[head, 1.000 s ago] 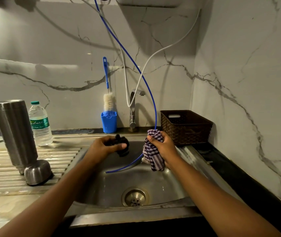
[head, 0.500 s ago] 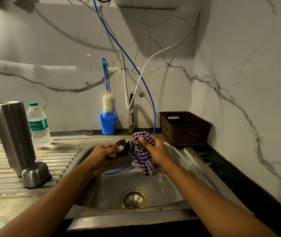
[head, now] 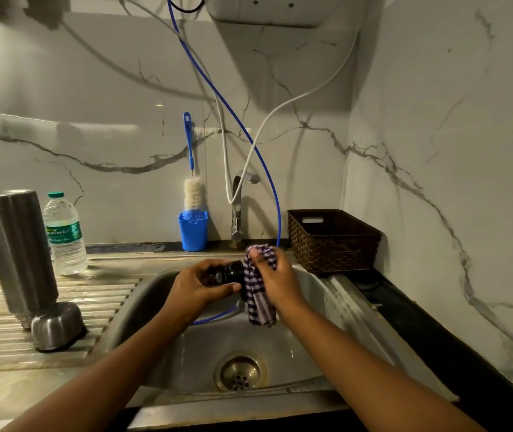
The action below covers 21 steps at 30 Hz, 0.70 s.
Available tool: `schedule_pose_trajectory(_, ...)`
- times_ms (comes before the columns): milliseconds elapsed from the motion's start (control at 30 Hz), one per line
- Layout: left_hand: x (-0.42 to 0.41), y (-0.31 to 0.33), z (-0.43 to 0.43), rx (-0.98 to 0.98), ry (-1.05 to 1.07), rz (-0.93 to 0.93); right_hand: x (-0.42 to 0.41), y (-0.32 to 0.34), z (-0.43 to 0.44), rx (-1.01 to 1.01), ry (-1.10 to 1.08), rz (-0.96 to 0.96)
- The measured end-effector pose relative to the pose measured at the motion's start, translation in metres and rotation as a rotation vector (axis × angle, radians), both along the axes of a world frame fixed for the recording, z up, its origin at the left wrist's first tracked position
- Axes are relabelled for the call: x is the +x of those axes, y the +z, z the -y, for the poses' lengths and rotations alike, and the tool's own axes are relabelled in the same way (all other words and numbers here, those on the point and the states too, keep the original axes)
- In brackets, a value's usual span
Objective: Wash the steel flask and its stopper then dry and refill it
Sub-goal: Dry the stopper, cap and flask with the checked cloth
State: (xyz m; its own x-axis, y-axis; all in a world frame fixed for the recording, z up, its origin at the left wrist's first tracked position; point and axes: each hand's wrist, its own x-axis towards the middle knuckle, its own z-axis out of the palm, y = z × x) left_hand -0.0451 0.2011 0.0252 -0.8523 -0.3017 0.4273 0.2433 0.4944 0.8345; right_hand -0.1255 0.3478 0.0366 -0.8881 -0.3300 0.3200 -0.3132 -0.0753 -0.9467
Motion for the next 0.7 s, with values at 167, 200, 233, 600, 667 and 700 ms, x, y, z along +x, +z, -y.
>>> schedule_pose_trajectory(167, 0.001, 0.001, -0.007, 0.126, -0.048, -0.036, 0.004, -0.002, 0.008, -0.127, 0.058, -0.011)
schedule_pose_trajectory(200, 0.002, 0.001, -0.007, 0.134, -0.068, -0.04, 0.002, -0.004, 0.011, -0.07, 0.069, -0.008)
schedule_pose_trajectory(233, 0.001, 0.0, -0.007, 0.127, -0.076, -0.039, 0.0, -0.005, 0.013, 0.03, 0.05, -0.036)
schedule_pose_trajectory(600, -0.009, -0.005, 0.006, 0.678, -0.048, 0.1, -0.003, -0.007, -0.002, 0.109, 0.44, 0.075)
schedule_pose_trajectory(667, -0.006, -0.003, 0.002, 0.612, -0.104, 0.056, -0.005, -0.004, -0.003, 0.033, 0.425, 0.072)
schedule_pose_trajectory(700, -0.005, -0.001, 0.001, 0.539, -0.123, 0.007, -0.004, -0.001, -0.004, -0.037, 0.423, 0.092)
